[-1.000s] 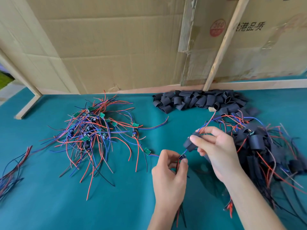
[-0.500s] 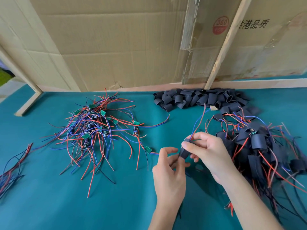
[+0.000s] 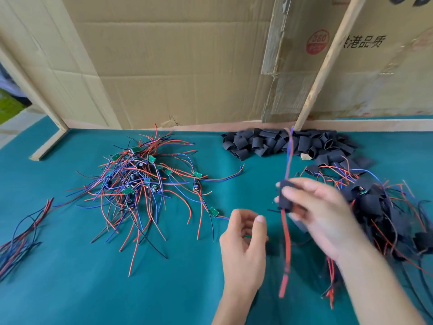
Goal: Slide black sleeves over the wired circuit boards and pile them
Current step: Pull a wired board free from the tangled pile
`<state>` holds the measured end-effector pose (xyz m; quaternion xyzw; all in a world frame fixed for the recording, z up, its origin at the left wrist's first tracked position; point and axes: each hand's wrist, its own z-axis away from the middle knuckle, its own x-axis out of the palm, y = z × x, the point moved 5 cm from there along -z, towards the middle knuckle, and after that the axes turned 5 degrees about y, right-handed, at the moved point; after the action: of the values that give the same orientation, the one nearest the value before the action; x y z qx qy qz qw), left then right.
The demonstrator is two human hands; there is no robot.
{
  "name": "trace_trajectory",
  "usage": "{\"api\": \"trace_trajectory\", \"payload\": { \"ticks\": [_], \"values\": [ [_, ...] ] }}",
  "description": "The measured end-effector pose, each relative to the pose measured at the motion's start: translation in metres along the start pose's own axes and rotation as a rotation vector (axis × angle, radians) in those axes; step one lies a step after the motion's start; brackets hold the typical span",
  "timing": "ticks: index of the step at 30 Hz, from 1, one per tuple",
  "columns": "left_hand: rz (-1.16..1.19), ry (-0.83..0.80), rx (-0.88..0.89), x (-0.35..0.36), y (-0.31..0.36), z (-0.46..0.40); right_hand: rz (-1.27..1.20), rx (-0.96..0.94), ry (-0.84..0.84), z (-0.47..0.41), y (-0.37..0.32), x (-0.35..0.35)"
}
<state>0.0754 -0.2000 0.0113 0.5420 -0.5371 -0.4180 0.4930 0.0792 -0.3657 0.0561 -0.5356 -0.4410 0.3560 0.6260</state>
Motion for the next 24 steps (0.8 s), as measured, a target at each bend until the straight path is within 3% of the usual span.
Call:
{"api": "trace_trajectory", "payload": {
  "ticks": [2, 6, 7, 9, 11, 12, 14, 17, 24],
  "values": [
    [-0.006, 0.059, -0.012, -0.003, -0.002, -0.001, 0.100, -0.105, 0.126, 0.002, -0.034, -0.033],
    [-0.048, 0.166, -0.038, -0.009, -0.007, -0.004, 0.965, -0.219, 0.329, 0.014, -0.099, -0.107],
    [-0.050, 0.197, -0.042, -0.010, -0.007, -0.004, 1.061, -0.209, 0.361, 0.013, -0.109, -0.121],
    [-0.045, 0.277, -0.049, -0.014, -0.008, -0.005, 1.057, -0.313, 0.427, 0.012, -0.126, -0.128],
    [-0.018, 0.353, -0.068, -0.018, -0.010, -0.004, 1.023, -0.453, 0.422, 0.010, -0.126, -0.080],
    [-0.006, 0.384, -0.079, -0.020, -0.010, -0.004, 1.024, -0.494, 0.360, 0.008, -0.115, -0.042],
    [0.004, 0.431, -0.082, -0.023, -0.009, -0.002, 1.052, -0.485, 0.030, 0.000, -0.066, 0.034],
    [0.038, 0.463, -0.096, -0.026, -0.006, -0.002, 1.207, -0.276, -0.390, -0.020, 0.018, 0.107],
    [0.033, 0.460, -0.095, -0.025, -0.007, -0.002, 1.187, -0.206, -0.498, -0.043, 0.047, 0.116]
  ]
}}
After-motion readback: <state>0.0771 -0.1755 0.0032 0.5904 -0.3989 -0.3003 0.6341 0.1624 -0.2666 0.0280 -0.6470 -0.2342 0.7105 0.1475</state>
